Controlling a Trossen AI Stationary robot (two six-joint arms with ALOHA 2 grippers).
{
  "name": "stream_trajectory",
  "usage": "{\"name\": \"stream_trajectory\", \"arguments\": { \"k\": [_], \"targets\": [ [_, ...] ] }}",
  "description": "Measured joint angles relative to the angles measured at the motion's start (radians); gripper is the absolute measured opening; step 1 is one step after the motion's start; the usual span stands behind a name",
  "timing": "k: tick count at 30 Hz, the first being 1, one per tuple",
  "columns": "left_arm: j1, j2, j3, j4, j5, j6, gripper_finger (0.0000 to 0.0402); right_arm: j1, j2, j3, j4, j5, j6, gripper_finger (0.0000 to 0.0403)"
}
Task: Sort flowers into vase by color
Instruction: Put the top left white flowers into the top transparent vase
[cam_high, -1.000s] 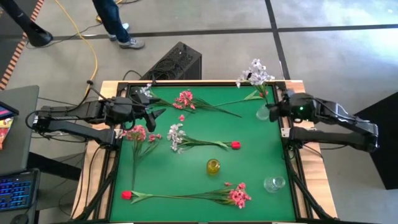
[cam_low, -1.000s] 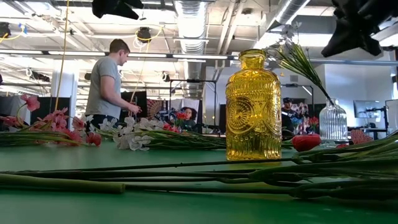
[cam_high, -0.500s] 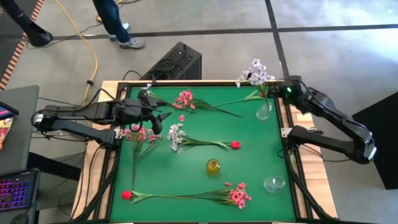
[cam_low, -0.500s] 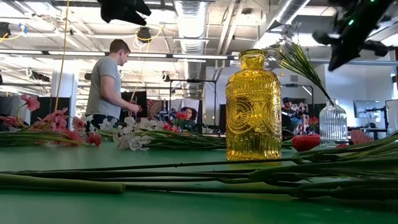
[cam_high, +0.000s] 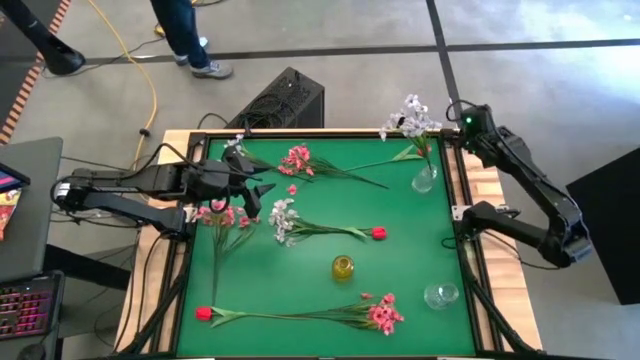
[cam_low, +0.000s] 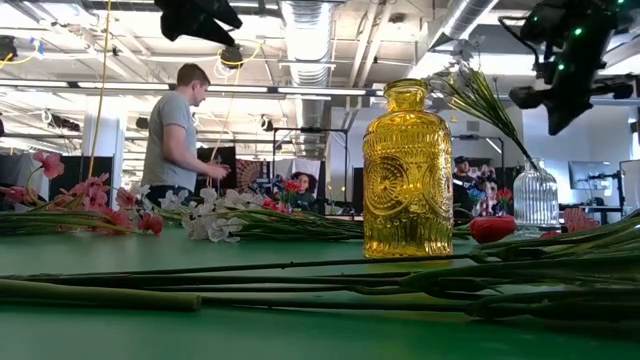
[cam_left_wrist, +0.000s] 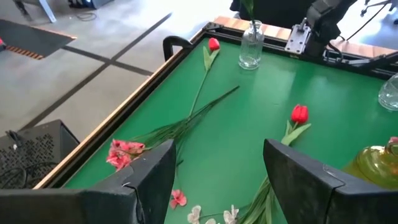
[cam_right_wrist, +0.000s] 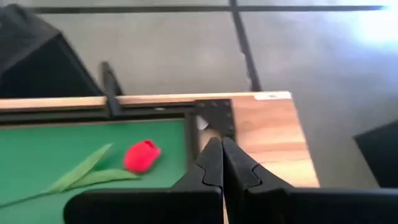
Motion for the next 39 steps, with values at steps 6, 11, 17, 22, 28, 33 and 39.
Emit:
{"name": "stream_trajectory", "arguments": {
  "k": [6, 11, 17, 22, 28, 33, 39],
  "targets": [
    [0.000, 0.000, 0.000, 0.004, -0.012, -0.002, 0.0232, 0.064, 0.018, -0.043, 0.020, 0.125, 0.068, 0.0019],
    [0.000, 0.000, 0.000, 0.004, -0.013, -0.002, 0.0232, 0.141, 0.067, -0.070, 0.043, 0.326, 0.179, 0.0019],
    [0.000, 0.000, 0.000, 0.004, -0.013, -0.002, 0.0232, 0.247, 0.167, -0.070, 0.034, 0.538, 0.456, 0.0019],
    [0.000, 0.000, 0.000, 0.003, -0.012, -0.002, 0.0232, 0.320, 0.264, -0.070, 0.104, 0.609, 0.497, 0.0020],
    [0.000, 0.000, 0.000, 0.002, 0.002, -0.002, 0.0232, 0.323, 0.356, -0.070, 0.209, 0.577, 0.524, 0.0020],
    [0.000, 0.000, 0.000, 0.001, 0.003, -0.026, 0.0232, 0.334, 0.309, -0.070, 0.175, 0.551, 0.490, 0.0020],
    [0.000, 0.000, 0.000, 0.001, 0.001, -0.026, 0.0232, 0.338, 0.165, -0.070, 0.121, 0.579, 0.457, 0.0020]
  ]
}}
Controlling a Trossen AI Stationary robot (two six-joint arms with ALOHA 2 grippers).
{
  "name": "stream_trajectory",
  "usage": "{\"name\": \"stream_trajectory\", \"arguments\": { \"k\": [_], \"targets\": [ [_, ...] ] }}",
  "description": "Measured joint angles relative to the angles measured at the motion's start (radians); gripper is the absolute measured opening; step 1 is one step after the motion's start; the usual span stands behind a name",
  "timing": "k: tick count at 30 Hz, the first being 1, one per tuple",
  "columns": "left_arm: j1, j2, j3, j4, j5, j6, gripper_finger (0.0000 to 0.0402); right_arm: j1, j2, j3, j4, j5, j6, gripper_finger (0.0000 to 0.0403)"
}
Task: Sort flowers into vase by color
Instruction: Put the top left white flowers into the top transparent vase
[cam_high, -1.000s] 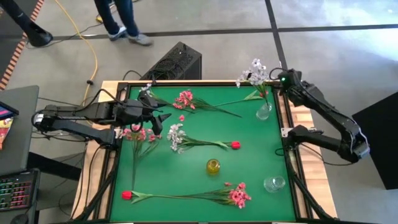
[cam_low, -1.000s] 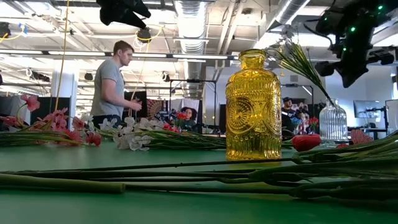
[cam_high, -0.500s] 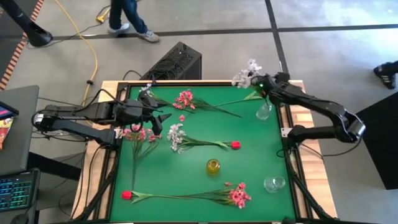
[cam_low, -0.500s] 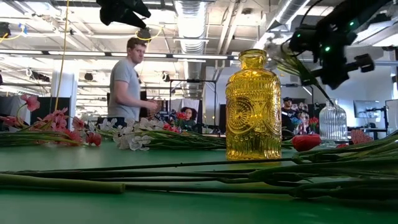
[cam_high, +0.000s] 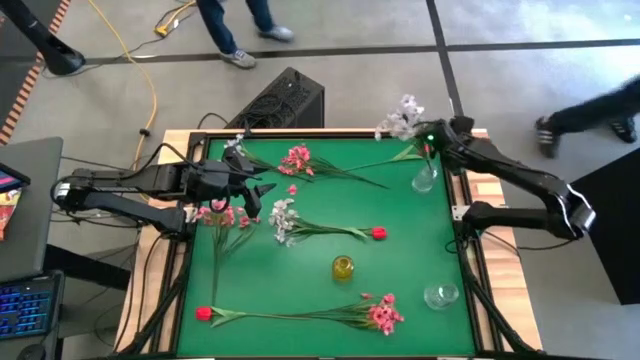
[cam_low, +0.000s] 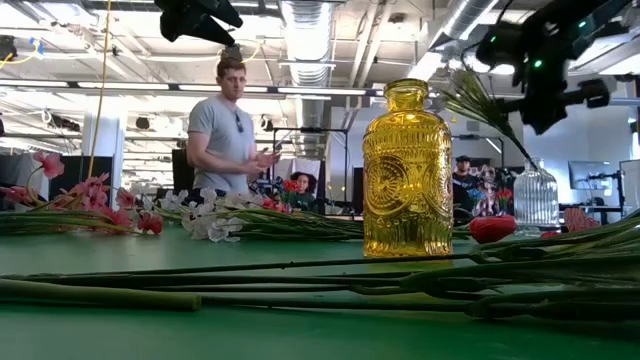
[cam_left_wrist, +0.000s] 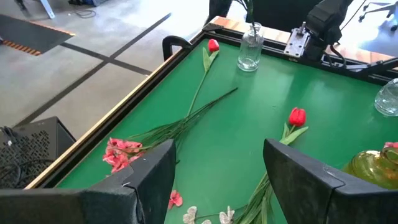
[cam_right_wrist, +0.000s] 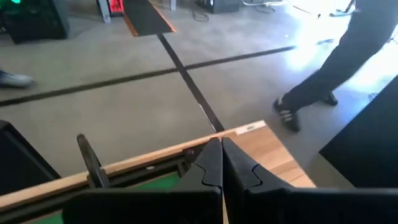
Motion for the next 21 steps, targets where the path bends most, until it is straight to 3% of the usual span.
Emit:
{"name": "stream_trajectory", "arguments": {
  "k": [11, 13, 16, 21],
  "targets": [
    [0.000, 0.000, 0.000, 0.000, -0.005, 0.000, 0.0232, 0.043, -0.244, 0.052, -0.101, -0.007, -0.222, 0.0020],
    [0.000, 0.000, 0.000, 0.000, -0.005, 0.000, 0.0232, 0.071, -0.275, 0.087, -0.131, -0.048, -0.285, 0.0020],
    [0.000, 0.000, 0.000, 0.000, -0.005, 0.001, 0.0232, 0.118, -0.304, 0.147, -0.193, -0.204, -0.382, 0.0020],
    [0.000, 0.000, 0.000, 0.000, -0.005, 0.001, 0.0232, 0.231, -0.319, 0.177, -0.266, -0.624, -0.418, 0.0020]
  ]
}}
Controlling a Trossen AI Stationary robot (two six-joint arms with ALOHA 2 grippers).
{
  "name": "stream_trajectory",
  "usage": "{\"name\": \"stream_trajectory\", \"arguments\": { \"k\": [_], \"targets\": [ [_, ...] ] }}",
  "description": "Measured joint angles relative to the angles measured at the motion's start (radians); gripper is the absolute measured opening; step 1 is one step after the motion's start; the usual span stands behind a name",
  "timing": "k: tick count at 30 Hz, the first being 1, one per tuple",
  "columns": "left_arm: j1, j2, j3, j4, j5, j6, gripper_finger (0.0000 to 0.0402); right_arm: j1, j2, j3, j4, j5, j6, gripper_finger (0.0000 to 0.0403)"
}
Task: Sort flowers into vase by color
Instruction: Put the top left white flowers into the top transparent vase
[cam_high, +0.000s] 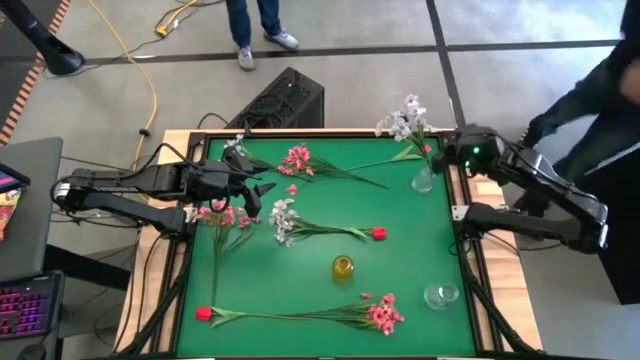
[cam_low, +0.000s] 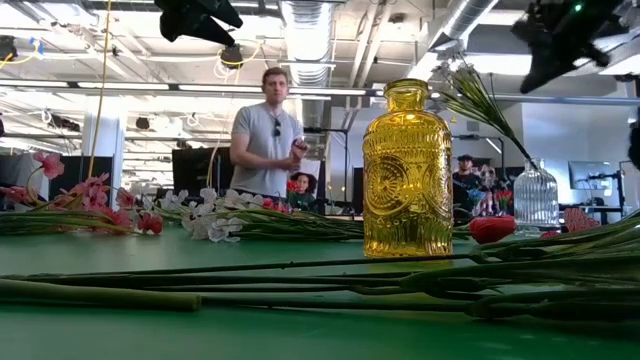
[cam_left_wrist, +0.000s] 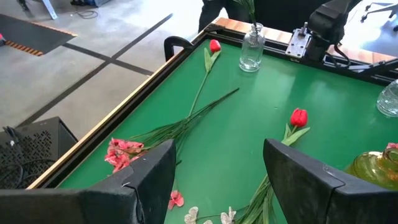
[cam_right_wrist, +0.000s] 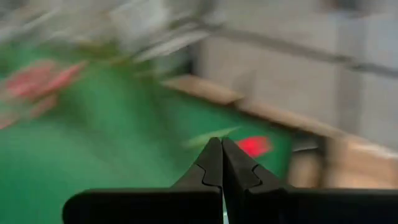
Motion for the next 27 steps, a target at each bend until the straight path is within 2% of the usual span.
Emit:
{"name": "stream_trajectory", "arguments": {
  "k": [2, 3, 10, 18, 22, 27],
  "targets": [
    [0.000, 0.000, 0.000, 0.000, 0.000, 0.000, 0.0232, 0.066, 0.006, -0.019, 0.022, -0.094, 0.033, 0.0020],
    [0.000, 0.000, 0.000, 0.000, 0.000, 0.000, 0.0232, 0.107, 0.015, -0.031, 0.031, -0.109, 0.058, 0.0020],
    [0.000, 0.000, 0.000, 0.000, 0.002, 0.000, 0.0232, 0.417, 0.114, -0.063, 0.130, 0.048, 0.182, 0.0020],
    [0.014, 0.008, 0.001, -0.001, 0.004, -0.033, 0.0222, 0.640, 0.241, -0.063, 0.285, 0.070, 0.196, 0.0020],
    [0.103, 0.029, 0.002, -0.054, 0.056, -0.125, 0.0213, 0.713, 0.298, -0.063, 0.349, 0.068, 0.203, 0.0020],
    [0.286, 0.083, 0.011, -0.177, 0.144, -0.147, 0.0204, 0.760, 0.349, -0.063, 0.400, 0.064, 0.232, 0.0020]
  ]
}}
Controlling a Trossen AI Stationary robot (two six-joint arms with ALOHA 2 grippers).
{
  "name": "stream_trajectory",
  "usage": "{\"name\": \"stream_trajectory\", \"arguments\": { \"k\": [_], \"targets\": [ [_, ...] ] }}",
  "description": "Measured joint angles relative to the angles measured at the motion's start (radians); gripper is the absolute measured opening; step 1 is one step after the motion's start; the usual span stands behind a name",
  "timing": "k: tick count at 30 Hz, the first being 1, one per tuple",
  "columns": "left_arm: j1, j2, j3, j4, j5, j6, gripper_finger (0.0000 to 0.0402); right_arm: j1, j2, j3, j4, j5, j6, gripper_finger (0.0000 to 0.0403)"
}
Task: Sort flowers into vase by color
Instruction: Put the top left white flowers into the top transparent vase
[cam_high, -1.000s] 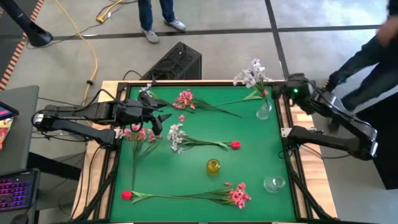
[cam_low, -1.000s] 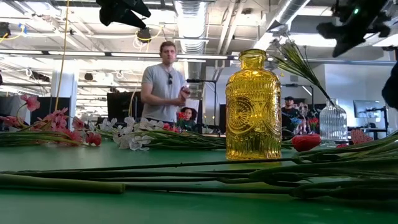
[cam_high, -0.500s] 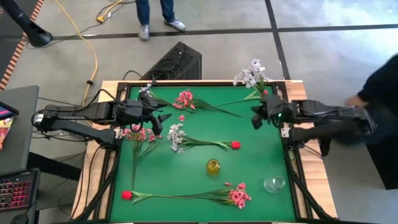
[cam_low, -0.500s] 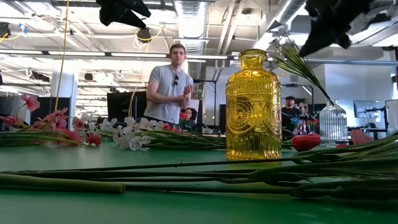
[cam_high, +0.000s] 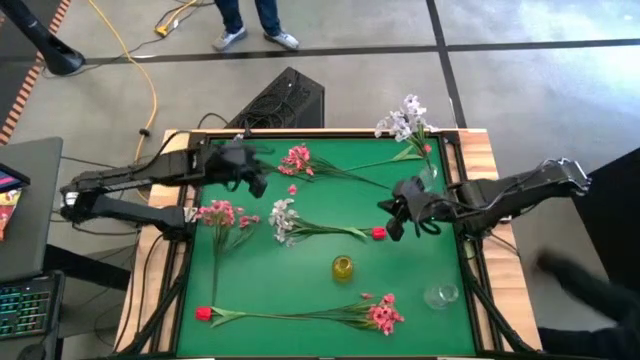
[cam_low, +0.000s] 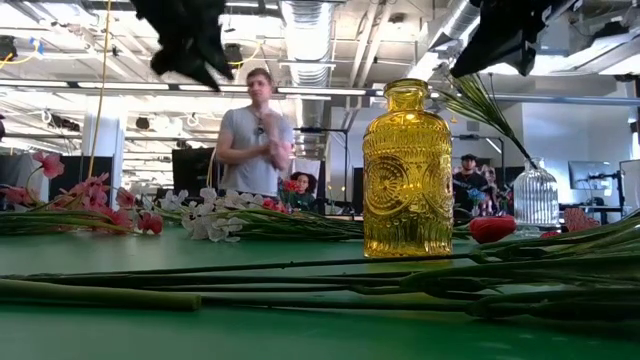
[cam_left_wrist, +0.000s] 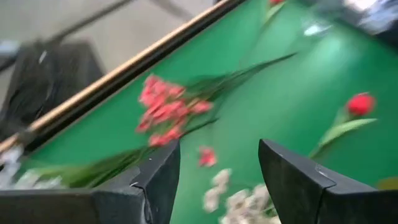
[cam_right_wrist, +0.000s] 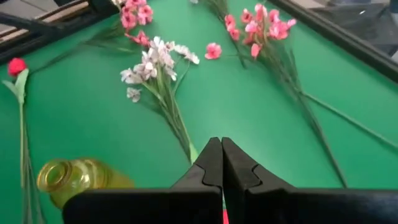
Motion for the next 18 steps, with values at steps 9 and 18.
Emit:
{"name": "stream_trajectory", "arguments": {
  "k": [9, 18],
  "targets": [
    [0.278, 0.205, 0.015, -0.026, 0.225, 0.463, 0.0201, 0.013, 0.017, 0.000, 0.022, -0.039, 0.041, 0.0020],
    [0.378, 0.477, 0.015, 0.033, 0.232, 1.001, 0.0201, 0.018, 0.017, 0.000, 0.026, -0.043, 0.042, 0.0020]
  ]
}}
